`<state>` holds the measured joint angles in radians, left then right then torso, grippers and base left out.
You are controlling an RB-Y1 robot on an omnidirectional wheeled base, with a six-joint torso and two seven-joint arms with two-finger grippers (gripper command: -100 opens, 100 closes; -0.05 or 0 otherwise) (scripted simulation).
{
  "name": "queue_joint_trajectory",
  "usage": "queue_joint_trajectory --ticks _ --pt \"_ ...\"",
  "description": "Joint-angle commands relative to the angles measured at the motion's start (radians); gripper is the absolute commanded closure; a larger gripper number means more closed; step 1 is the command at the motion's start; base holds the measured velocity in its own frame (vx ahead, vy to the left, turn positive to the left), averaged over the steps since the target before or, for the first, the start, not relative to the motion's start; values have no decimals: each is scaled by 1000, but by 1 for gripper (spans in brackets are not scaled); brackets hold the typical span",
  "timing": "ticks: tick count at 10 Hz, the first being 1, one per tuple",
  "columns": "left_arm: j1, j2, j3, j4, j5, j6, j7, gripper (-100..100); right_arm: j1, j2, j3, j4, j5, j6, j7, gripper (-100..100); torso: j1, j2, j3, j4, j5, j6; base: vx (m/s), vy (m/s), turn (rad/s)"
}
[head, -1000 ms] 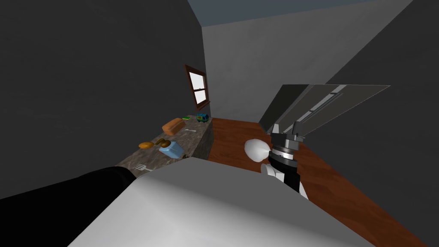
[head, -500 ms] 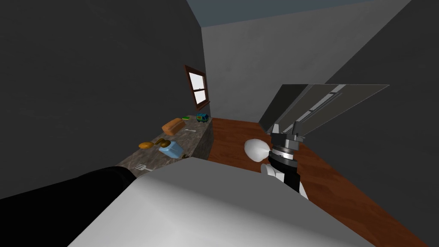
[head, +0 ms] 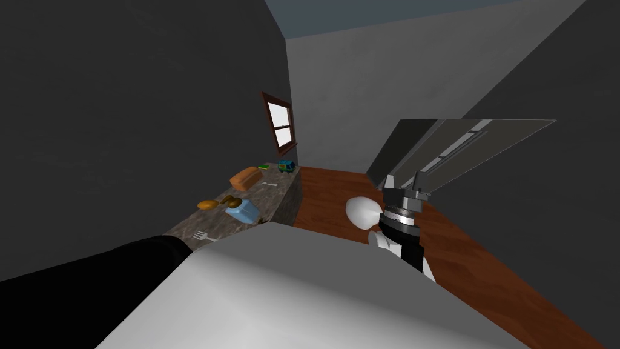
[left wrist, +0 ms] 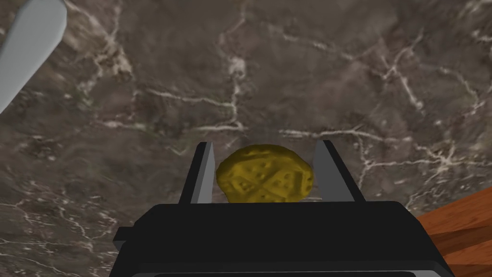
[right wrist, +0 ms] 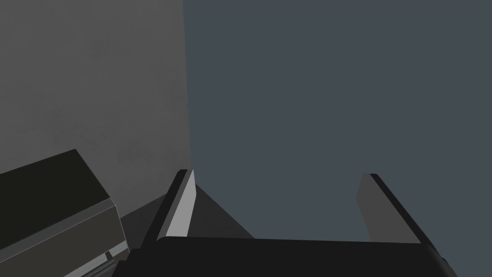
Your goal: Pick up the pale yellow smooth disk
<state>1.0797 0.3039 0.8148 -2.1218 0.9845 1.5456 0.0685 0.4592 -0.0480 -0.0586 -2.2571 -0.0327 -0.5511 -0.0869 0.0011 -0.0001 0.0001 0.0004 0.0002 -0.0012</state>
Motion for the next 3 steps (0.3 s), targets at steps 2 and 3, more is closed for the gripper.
queue_joint_trajectory --ticks 2,3 --pt "8 0 10 -18 10 11 4 100 0 0 0 0 0 0 0 0 0 0 0 0 0 0 6 12 14" --pt "9 0 12 -20 11 13 5 0 0 0 0 0 0 0 0 0 0 0 0 0 1 0 0 0 0"
